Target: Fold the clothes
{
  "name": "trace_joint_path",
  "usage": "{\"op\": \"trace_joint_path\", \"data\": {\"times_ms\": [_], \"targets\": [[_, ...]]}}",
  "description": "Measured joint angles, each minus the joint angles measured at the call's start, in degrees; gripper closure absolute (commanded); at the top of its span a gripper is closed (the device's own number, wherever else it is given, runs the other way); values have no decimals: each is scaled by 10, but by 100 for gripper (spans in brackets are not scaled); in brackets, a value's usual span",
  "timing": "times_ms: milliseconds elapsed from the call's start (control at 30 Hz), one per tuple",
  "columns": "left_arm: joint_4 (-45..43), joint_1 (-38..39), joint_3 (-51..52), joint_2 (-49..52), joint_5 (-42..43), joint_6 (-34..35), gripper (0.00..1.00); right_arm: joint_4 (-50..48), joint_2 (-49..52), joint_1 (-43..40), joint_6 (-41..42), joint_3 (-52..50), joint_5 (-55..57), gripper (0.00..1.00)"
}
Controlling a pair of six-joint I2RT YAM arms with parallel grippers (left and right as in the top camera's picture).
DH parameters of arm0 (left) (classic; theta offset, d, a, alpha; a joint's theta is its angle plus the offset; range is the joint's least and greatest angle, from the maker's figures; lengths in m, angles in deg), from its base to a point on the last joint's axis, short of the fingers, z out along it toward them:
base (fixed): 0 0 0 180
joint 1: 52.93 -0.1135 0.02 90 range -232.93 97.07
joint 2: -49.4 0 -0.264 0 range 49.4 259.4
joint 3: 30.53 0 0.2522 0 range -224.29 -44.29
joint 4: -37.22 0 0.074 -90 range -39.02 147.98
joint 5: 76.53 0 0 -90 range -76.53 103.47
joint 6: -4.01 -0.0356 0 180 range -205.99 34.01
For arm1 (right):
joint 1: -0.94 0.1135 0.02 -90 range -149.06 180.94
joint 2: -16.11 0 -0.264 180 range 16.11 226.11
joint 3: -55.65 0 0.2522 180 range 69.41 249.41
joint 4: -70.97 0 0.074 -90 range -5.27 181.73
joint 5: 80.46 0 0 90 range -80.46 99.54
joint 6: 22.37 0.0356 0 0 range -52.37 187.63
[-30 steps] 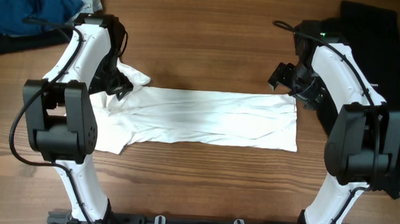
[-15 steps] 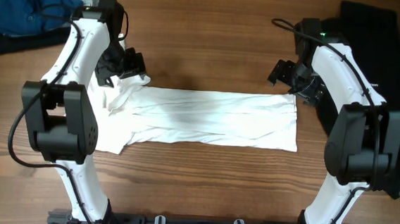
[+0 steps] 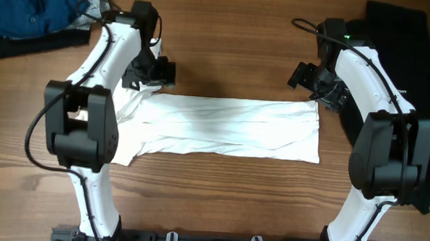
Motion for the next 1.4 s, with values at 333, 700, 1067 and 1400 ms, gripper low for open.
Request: {"op": "trace_joint_path", "data": {"times_ms": [333, 700, 1067, 1400], "targets": [[-27, 3, 0, 19, -33, -59, 15, -1, 0, 0, -9, 0, 0, 0], [-22, 3, 0, 21, -55, -79, 24, -1, 0, 0, -30, 0, -2, 0], [-30, 3, 0, 50, -61, -100, 25, -4, 0, 0, -32, 0, -2, 0], [-61, 3, -2, 59, -62, -108, 48, -5, 0, 0, -34, 0, -2, 0]]}}
